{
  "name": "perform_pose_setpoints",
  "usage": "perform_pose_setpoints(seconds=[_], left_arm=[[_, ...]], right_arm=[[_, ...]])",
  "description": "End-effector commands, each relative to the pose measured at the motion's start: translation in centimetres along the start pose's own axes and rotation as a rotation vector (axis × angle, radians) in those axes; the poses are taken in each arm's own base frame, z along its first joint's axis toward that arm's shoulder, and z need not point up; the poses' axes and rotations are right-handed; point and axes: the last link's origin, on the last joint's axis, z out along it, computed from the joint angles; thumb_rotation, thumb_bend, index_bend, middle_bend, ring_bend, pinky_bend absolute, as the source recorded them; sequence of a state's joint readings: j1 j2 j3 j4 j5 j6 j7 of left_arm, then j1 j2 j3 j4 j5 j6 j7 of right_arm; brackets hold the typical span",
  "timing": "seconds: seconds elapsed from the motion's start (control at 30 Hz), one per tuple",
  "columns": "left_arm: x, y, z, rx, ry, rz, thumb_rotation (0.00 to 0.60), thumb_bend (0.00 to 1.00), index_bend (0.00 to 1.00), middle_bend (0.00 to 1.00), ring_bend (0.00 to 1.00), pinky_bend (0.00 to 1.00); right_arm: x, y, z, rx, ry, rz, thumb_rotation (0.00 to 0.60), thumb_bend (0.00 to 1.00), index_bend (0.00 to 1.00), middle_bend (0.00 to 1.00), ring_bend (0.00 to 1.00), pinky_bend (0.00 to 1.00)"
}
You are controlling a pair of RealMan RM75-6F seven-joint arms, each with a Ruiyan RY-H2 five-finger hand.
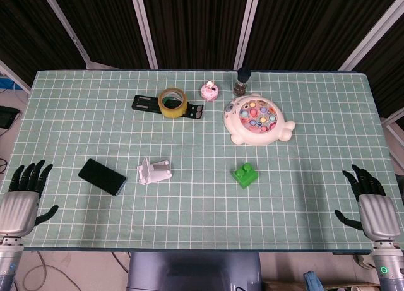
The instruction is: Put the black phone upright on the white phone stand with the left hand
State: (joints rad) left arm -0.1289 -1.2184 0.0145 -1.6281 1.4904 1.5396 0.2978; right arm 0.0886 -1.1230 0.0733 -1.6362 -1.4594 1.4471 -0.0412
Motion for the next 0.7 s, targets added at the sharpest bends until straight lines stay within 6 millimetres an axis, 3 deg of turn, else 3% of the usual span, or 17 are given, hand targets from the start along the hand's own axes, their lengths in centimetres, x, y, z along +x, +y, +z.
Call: perform_pose_setpoints(seconds=[0.03, 0.53, 0.7], left_arm=[[0.0, 0.0, 0.1, 0.001, -0.001, 0.001, 0.600, 0.13, 0.00, 0.00, 0.00, 0.00], [0.0, 0.0, 0.2, 0.002, -0.009, 0.009, 0.600, 0.13, 0.00, 0.00, 0.00, 0.00], [0.1, 0.2, 1.1, -0.007, -0.021, 0.031, 0.600, 0.13, 0.00, 0.00, 0.00, 0.00]], right_arm=[[0.0, 0.0, 0.0, -0.001, -0.001, -0.001, 0.600, 0.28, 0.15, 0.00, 0.00, 0.13], [0.0, 0.0, 0.0, 0.001, 0.000, 0.001, 0.600, 0.28, 0.15, 0.00, 0.00, 0.13], [0.0, 0.0, 0.0, 0.001, 0.000, 0.001, 0.600, 0.28, 0.15, 0.00, 0.00, 0.13]])
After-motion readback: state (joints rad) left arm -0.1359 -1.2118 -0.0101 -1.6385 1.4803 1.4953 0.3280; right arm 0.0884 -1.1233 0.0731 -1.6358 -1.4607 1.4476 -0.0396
